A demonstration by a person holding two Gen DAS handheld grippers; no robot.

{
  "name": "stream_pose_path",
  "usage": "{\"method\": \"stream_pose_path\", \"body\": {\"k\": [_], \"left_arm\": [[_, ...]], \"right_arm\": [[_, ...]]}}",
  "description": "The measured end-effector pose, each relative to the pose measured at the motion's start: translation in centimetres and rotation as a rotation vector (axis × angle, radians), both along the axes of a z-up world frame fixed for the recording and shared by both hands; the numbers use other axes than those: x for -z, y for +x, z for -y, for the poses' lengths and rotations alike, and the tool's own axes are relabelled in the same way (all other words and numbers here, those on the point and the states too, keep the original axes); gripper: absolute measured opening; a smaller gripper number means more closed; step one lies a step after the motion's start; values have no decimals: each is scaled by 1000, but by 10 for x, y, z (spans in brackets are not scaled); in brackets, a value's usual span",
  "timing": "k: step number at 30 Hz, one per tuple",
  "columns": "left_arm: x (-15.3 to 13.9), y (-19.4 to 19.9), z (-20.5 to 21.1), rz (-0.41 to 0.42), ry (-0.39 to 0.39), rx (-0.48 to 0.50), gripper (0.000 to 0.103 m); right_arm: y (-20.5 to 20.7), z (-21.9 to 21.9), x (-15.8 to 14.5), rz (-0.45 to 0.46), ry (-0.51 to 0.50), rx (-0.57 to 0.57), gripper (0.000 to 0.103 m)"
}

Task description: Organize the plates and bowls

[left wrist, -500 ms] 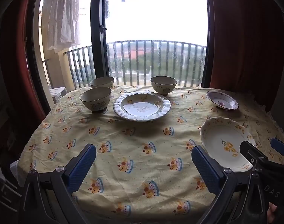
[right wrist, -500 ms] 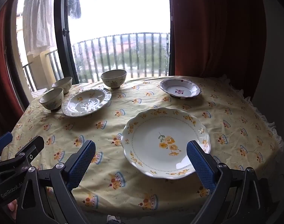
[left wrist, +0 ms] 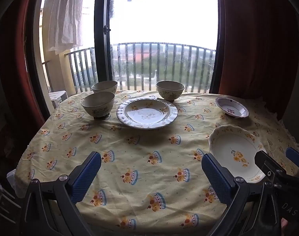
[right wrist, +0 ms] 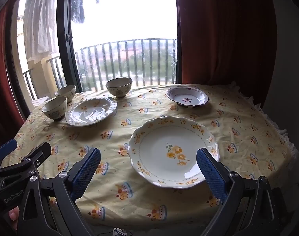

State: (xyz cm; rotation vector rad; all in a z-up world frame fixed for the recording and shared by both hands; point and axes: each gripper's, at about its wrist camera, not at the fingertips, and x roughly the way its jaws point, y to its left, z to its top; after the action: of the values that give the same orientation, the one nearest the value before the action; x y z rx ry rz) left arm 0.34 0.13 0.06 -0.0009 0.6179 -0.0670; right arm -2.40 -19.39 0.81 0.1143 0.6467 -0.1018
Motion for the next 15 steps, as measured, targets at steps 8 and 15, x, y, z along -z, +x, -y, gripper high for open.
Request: {"method": "stream_pose_path", "body": {"k": [8, 15], "left_arm": [[0, -2, -3, 10, 2, -4, 102], [-2, -5, -2, 18, 17, -12, 102]], "right_arm": [[-6, -13, -2, 6, -17, 2, 99], [-8, -15, -2, 12, -3, -8, 99]]}}
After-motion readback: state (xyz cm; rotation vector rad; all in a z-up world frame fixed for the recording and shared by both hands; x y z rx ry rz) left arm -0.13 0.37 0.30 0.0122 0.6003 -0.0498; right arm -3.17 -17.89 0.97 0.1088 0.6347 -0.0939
